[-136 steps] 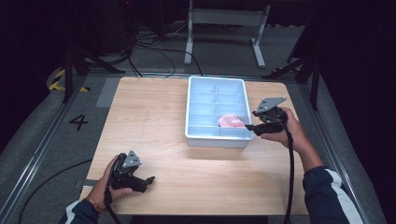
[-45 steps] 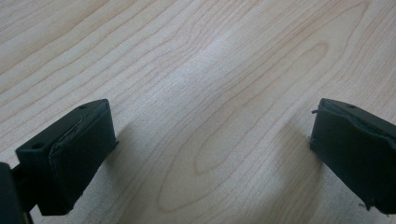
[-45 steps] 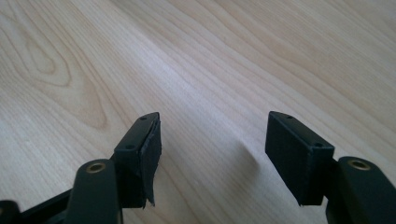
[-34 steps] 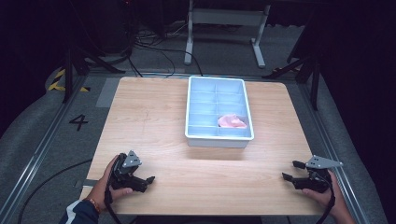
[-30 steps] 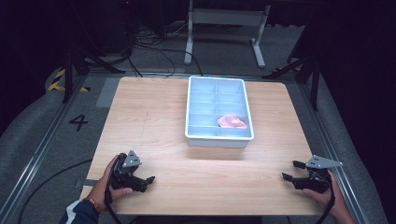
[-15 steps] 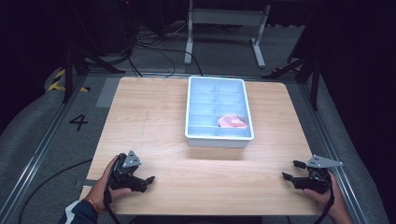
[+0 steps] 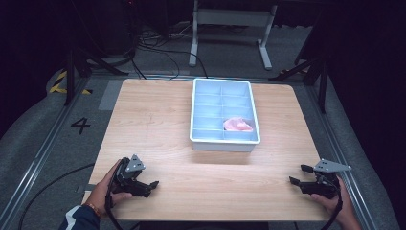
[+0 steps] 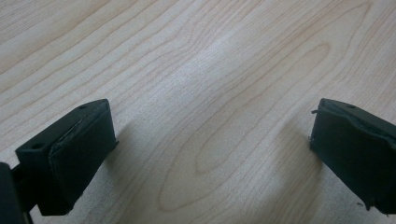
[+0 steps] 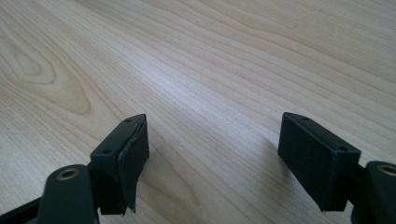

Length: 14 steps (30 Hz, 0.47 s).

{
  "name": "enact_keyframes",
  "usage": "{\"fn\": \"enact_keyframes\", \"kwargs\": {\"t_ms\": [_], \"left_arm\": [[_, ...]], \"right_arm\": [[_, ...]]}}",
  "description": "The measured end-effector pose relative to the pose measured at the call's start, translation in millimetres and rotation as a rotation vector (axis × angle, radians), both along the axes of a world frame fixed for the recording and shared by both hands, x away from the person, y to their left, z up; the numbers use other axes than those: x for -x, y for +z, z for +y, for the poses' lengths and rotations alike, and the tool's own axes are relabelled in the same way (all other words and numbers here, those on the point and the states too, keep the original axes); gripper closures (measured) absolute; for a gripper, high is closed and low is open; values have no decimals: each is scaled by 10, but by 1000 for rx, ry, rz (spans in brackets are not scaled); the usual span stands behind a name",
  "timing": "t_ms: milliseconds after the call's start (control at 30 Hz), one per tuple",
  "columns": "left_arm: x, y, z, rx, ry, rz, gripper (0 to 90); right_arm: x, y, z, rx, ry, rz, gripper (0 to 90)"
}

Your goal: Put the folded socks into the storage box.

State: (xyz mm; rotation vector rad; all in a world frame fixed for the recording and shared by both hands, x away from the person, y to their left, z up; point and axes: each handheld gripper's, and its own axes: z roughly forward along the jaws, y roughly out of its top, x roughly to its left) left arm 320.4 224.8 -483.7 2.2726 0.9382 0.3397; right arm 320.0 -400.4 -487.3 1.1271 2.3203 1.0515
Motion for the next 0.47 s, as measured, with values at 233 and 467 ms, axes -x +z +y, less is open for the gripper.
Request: {"fn": "enact_keyframes", "kwargs": {"t_ms": [233,467], "left_arm": [[0,0,-1,1,0,0,3],[0,-1,-1,2,0,0,2]], "right_arm": [[0,0,0,0,0,0,250],[-3,0,0,-1,-3,1,249]]}}
